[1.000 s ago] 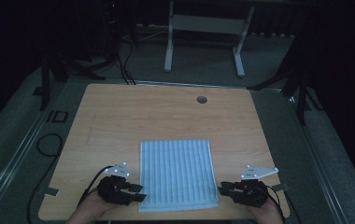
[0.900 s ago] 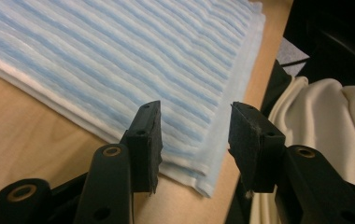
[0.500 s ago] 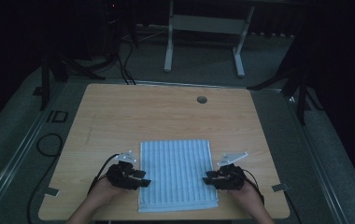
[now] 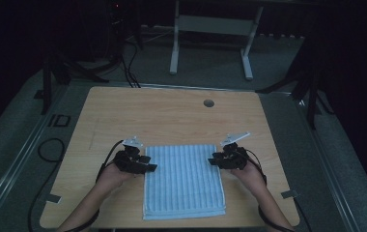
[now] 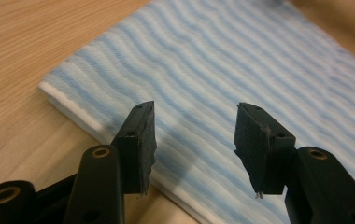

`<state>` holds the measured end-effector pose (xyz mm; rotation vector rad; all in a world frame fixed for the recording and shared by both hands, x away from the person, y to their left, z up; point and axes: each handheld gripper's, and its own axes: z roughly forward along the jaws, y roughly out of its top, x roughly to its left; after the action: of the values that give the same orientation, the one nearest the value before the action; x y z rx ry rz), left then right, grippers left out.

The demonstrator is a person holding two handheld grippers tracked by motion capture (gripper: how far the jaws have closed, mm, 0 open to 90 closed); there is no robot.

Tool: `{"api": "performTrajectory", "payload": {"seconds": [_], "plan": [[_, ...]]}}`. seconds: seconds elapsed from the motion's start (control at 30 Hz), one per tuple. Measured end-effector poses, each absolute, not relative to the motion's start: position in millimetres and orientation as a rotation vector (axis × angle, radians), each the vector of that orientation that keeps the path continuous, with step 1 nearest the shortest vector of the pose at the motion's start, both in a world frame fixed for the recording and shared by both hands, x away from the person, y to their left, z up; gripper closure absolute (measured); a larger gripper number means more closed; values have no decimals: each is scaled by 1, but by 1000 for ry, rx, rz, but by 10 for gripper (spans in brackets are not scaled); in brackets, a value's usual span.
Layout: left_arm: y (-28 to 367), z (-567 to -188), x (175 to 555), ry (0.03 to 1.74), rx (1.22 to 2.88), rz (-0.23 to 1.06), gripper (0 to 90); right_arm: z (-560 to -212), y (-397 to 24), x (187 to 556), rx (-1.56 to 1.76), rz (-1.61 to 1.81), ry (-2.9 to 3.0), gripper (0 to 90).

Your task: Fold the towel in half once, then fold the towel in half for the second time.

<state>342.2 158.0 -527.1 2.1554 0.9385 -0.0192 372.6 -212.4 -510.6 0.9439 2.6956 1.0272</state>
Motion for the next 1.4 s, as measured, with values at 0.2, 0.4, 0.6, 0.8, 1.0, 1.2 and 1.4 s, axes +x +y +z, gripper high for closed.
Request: {"api": "performTrajectory", "payload": {"seconds": [0.2,0.4,0.6,0.8,1.0,1.2,1.4], "plan": [[150,-544,355,972,2198,-26,481,-530,-205,385,965,965,2726,621],[150,-545,362,976,2190,-34,492,-537,-205,394,971,947,2737,615],[148,-545,375,988,2192,-14,494,-536,-201,409,976,910,2725,612],[145,-544,393,997,2200,12,496,-536,-202,426,1003,900,2709,605],[141,-543,399,1019,2200,30,495,-535,-201,431,1005,885,2715,558],[144,-535,396,994,2198,59,455,-522,-202,422,979,902,2704,527],[156,-529,404,1039,2183,83,412,-504,-211,431,999,926,2655,510]]}}
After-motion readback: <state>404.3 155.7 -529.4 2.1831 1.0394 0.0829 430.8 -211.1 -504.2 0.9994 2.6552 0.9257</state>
